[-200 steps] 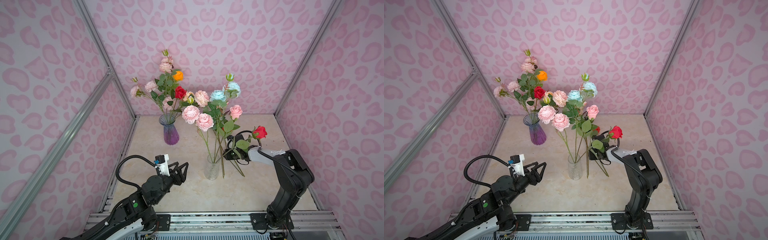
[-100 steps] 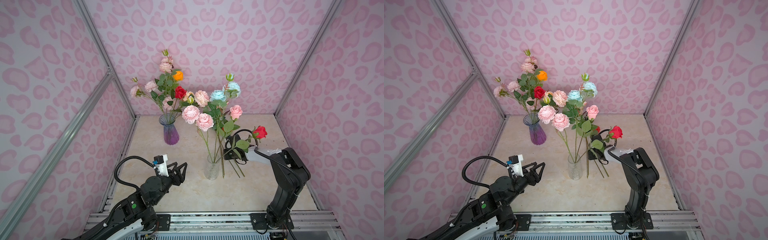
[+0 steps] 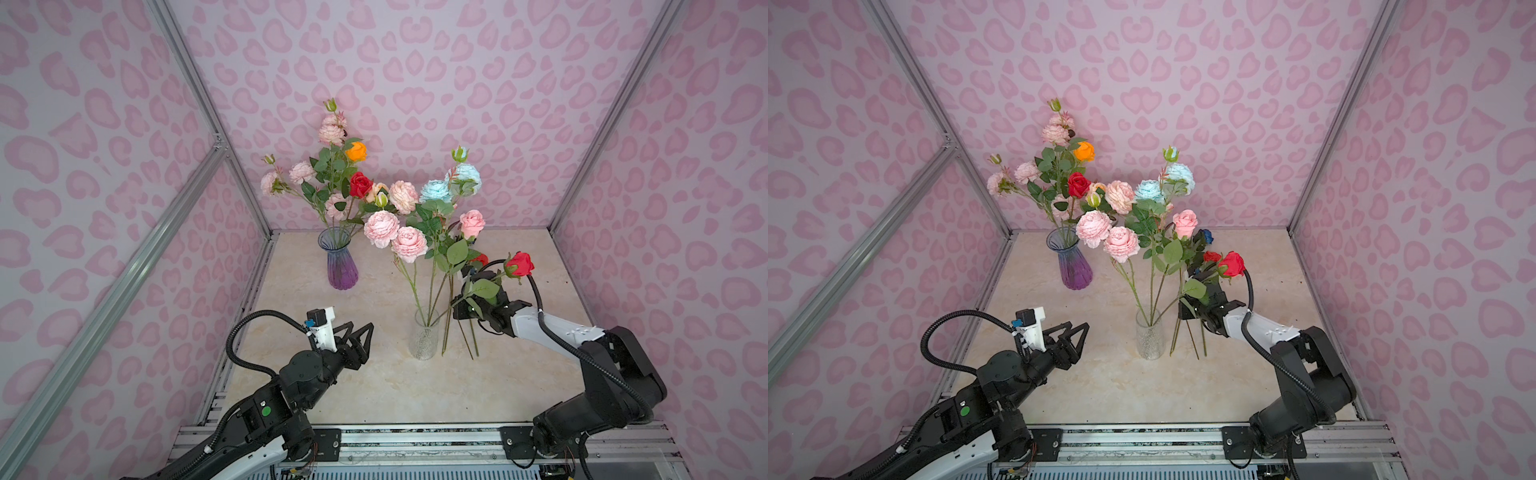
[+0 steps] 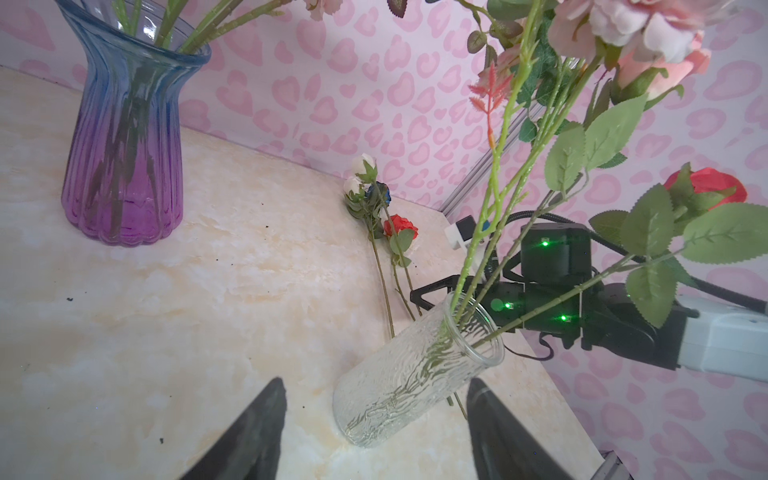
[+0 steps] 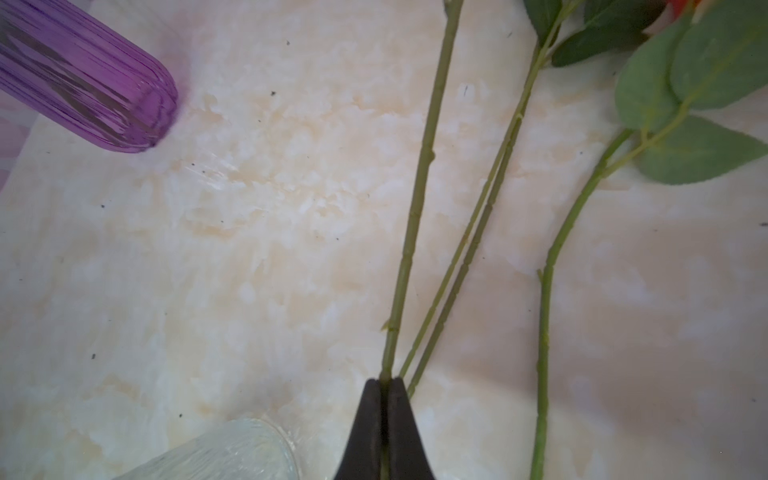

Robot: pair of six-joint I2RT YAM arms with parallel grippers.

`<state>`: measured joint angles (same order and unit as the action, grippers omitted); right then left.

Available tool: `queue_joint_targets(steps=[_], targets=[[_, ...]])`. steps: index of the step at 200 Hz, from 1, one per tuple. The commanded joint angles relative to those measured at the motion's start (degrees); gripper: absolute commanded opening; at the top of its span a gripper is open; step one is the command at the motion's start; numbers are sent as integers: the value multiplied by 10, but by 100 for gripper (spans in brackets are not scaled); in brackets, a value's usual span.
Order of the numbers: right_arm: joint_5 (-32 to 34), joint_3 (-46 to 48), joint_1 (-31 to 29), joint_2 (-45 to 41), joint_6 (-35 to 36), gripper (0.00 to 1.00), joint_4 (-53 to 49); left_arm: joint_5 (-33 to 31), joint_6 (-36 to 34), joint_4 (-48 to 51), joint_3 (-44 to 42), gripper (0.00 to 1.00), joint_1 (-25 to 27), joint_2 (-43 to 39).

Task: Arrange the flowers into the vase
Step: 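Grasp the white rose stem in the pile with right gripper, then lift the white rose high while left gripper reaches toward it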

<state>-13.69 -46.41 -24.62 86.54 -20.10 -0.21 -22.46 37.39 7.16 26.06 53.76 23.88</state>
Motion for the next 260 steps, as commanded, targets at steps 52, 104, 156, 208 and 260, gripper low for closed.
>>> queue_joint_targets(steps=[52, 104, 156, 208, 260], targets=[[8, 107, 45, -167, -90, 0, 46, 6, -21, -16, 28, 69, -1, 15], [115, 152, 73, -404, -101, 0, -15, 13, -61, -19, 73, 70, -1, 38], [151, 161, 28, -612, -54, 0, -42, 37, -122, -28, 150, 70, -1, 88], [177, 154, -80, -725, 12, 0, -42, 100, -174, -37, 242, 70, -1, 165], [119, 128, -102, -741, 29, 0, -49, 197, -201, -41, 340, 69, -1, 261]])
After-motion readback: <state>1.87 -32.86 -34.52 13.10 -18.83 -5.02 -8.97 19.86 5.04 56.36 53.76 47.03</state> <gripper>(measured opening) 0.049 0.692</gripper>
